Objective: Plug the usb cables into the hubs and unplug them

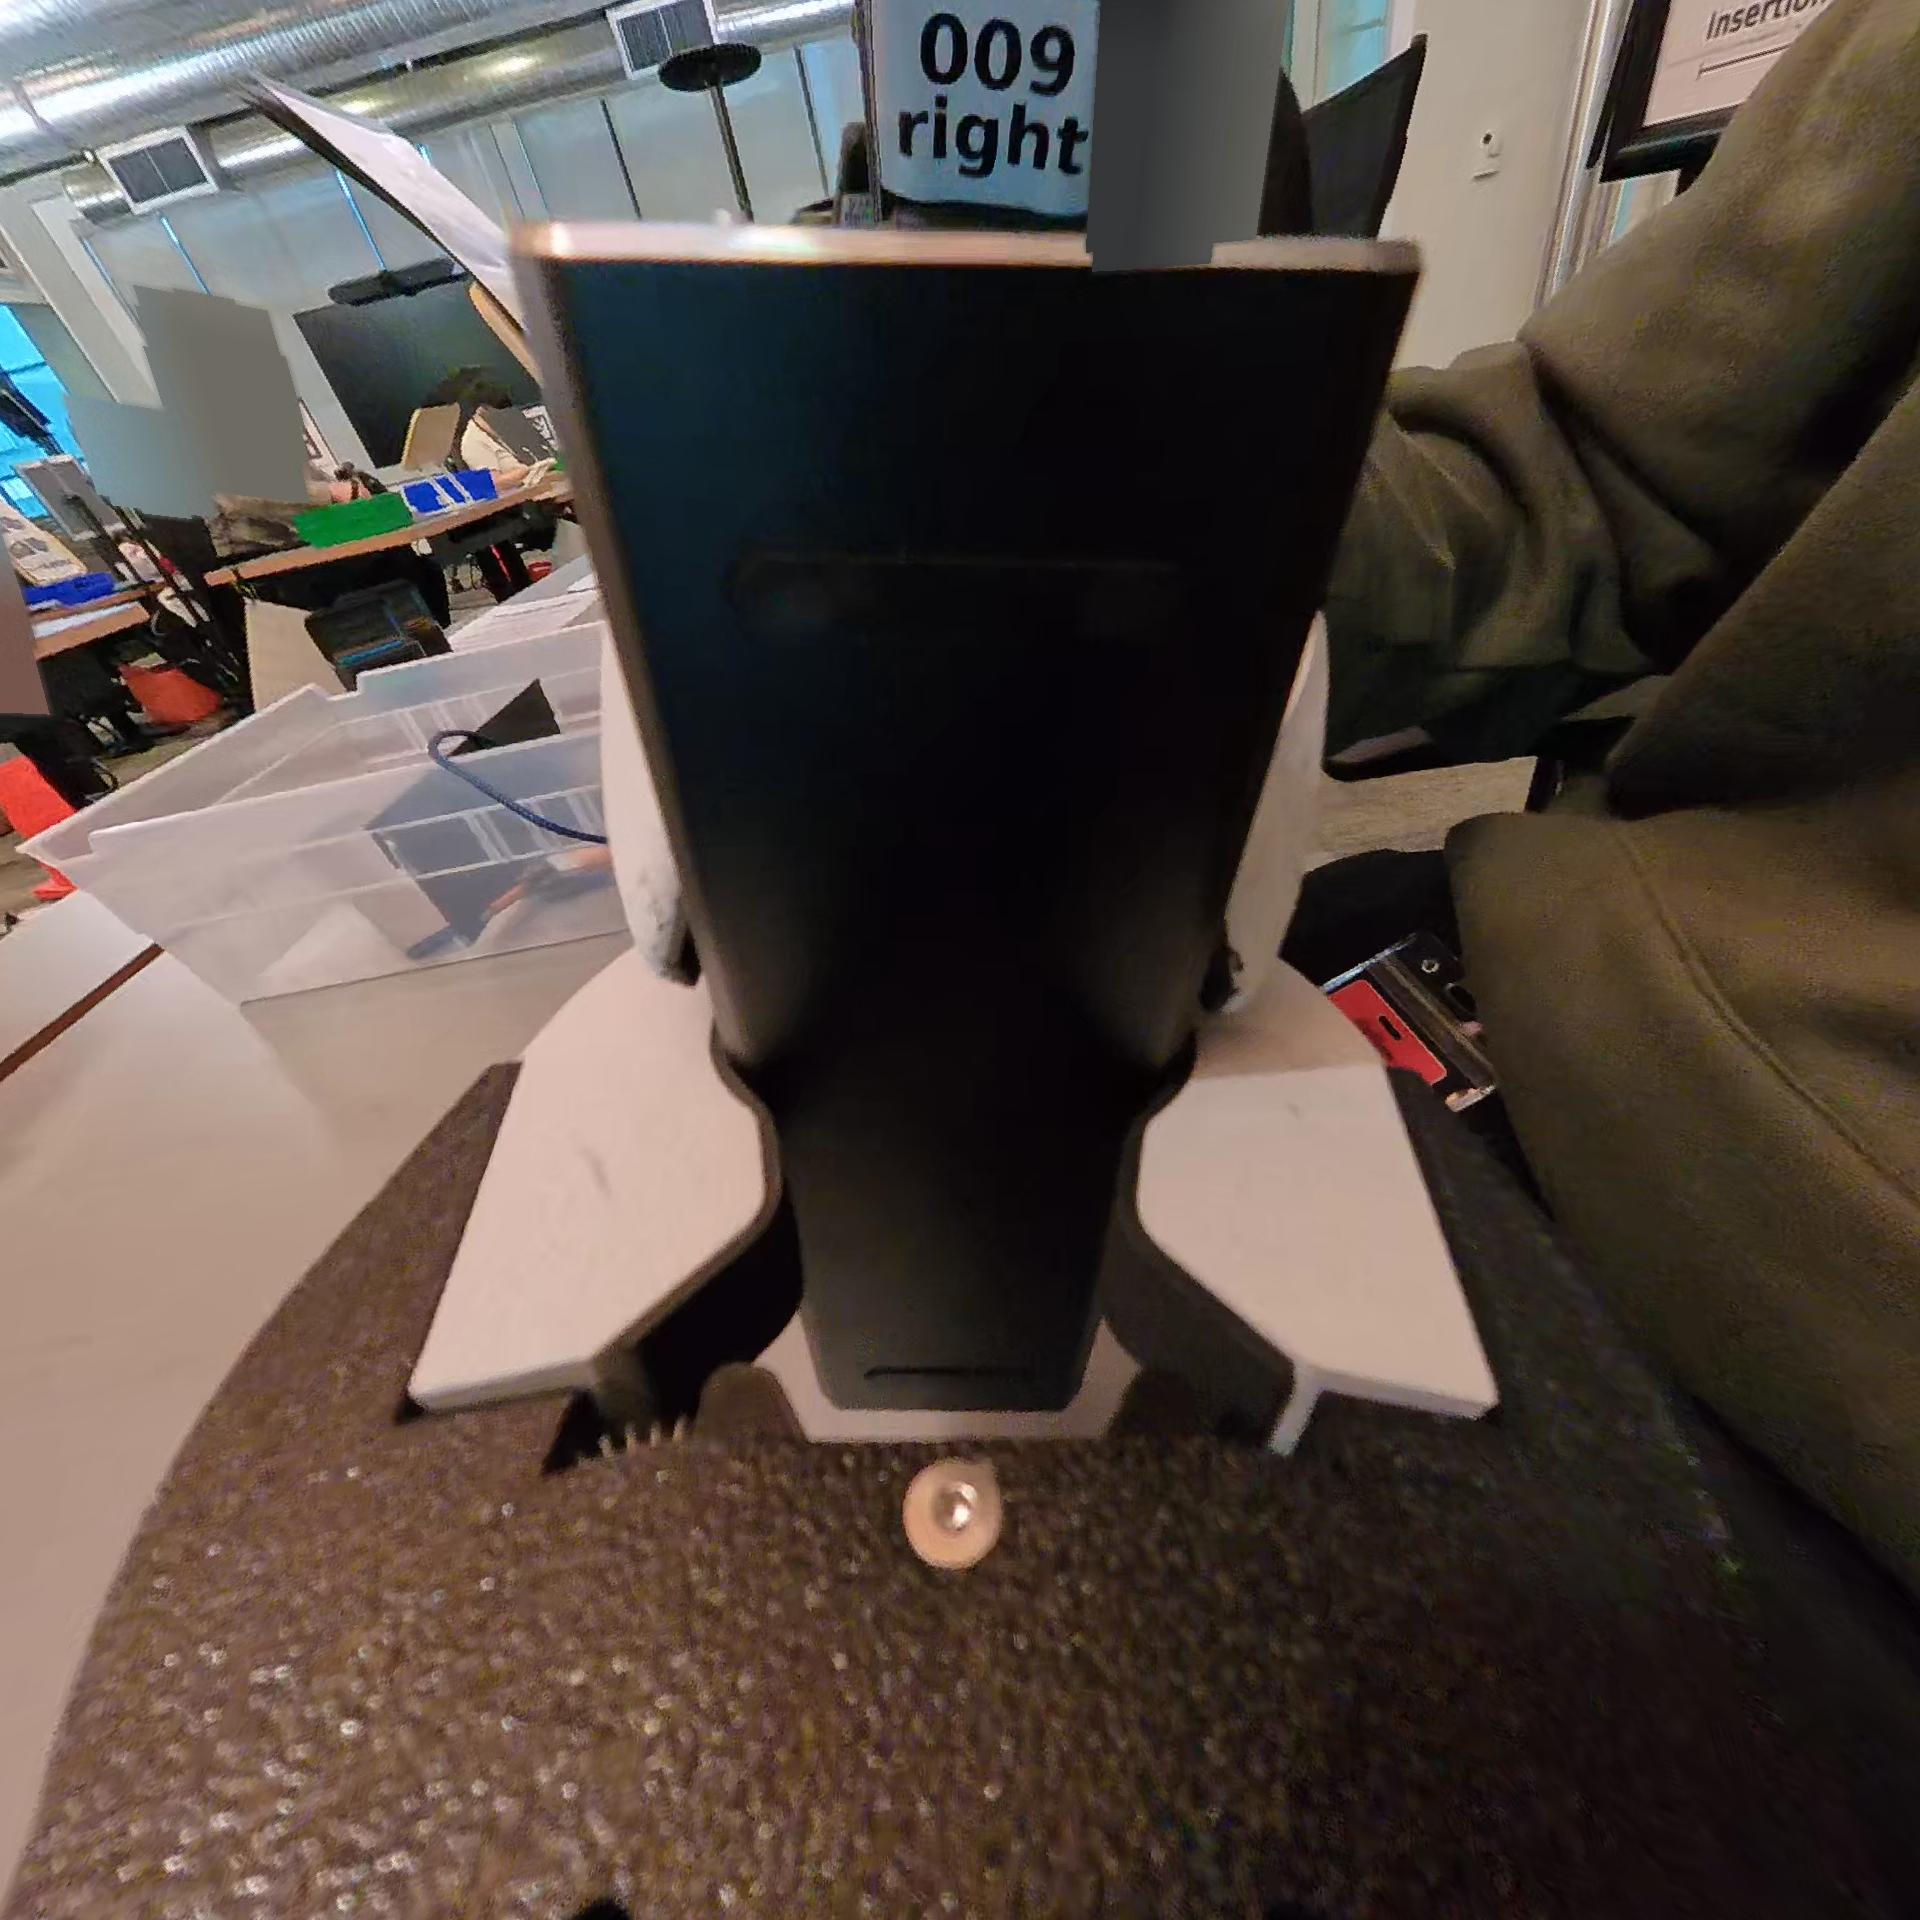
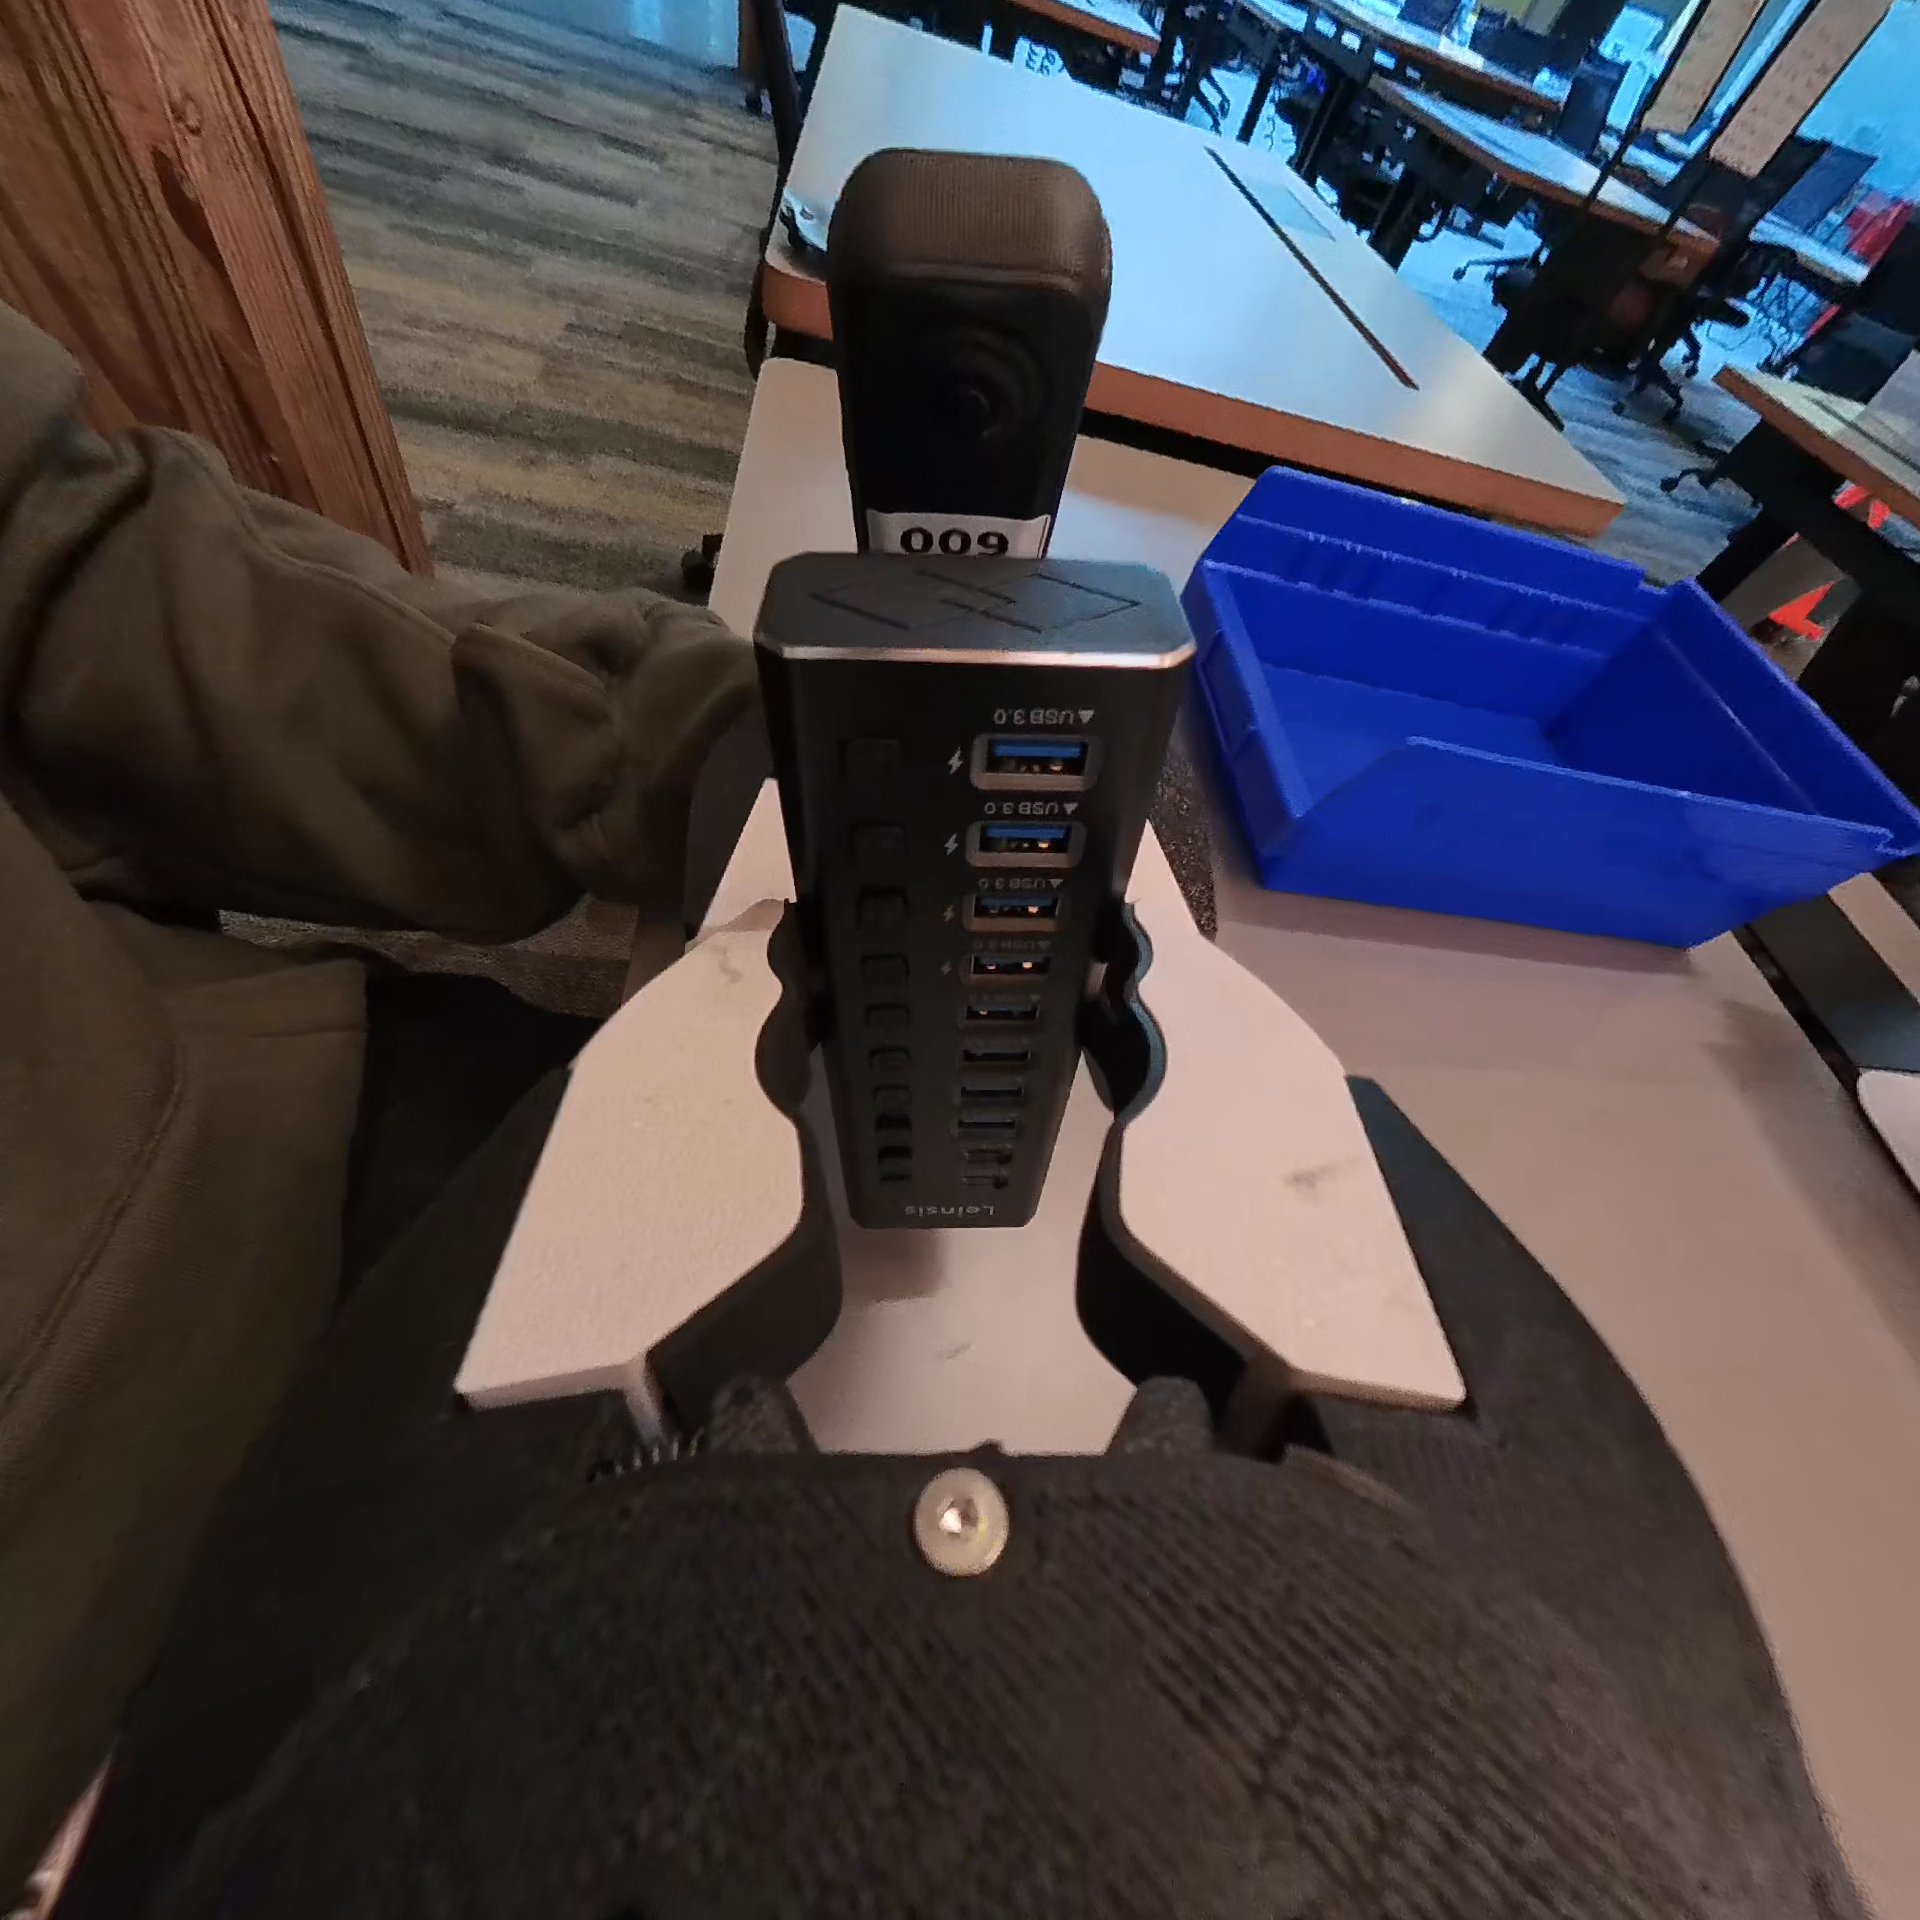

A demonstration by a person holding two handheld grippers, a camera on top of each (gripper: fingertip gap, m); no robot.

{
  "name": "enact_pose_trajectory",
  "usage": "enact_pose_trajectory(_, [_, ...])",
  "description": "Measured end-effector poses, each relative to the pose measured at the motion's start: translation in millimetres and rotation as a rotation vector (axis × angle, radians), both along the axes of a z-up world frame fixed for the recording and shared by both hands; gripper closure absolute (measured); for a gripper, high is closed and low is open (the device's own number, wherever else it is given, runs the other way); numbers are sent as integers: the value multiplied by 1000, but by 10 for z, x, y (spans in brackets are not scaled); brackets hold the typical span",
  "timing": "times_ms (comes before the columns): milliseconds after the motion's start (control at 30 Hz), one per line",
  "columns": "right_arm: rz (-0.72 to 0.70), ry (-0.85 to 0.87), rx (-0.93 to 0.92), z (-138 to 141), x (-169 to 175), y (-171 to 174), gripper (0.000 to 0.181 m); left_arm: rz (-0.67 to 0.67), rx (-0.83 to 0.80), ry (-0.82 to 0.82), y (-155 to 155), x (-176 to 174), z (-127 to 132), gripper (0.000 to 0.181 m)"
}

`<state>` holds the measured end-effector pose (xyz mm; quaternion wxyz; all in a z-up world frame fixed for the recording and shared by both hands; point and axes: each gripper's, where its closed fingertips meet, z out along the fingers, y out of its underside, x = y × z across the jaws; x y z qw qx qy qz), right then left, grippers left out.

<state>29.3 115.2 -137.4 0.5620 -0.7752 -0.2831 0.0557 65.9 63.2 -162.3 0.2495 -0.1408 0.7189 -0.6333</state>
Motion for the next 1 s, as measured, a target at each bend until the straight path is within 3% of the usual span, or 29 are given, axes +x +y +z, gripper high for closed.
enact_pose_trajectory(100, [-80,17,-58,12,112,19,126,61,-19,15,44,93,13,103])
enact_pose_trajectory(300, [-239,-46,3,391,556,-56,125,278,-126,-72,397,258,216,107])
enact_pose_trajectory(467, [-563,-330,15,900,1817,-403,125,376,-77,-72,640,273,186,108])
enact_pose_trajectory(600, [-777,-625,-133,1160,2917,-763,125,386,-112,-69,713,278,200,113])
enact_pose_trajectory(667, [-810,-712,-273,1089,3396,-878,125,387,-122,-57,723,297,173,114])
enact_pose_trajectory(767, [-760,-770,-492,746,3911,-977,125,388,-117,-44,716,316,126,115])
enact_pose_trajectory(1000, [-555,-895,-926,-278,4395,-1047,125,387,-121,-21,730,347,49,117])
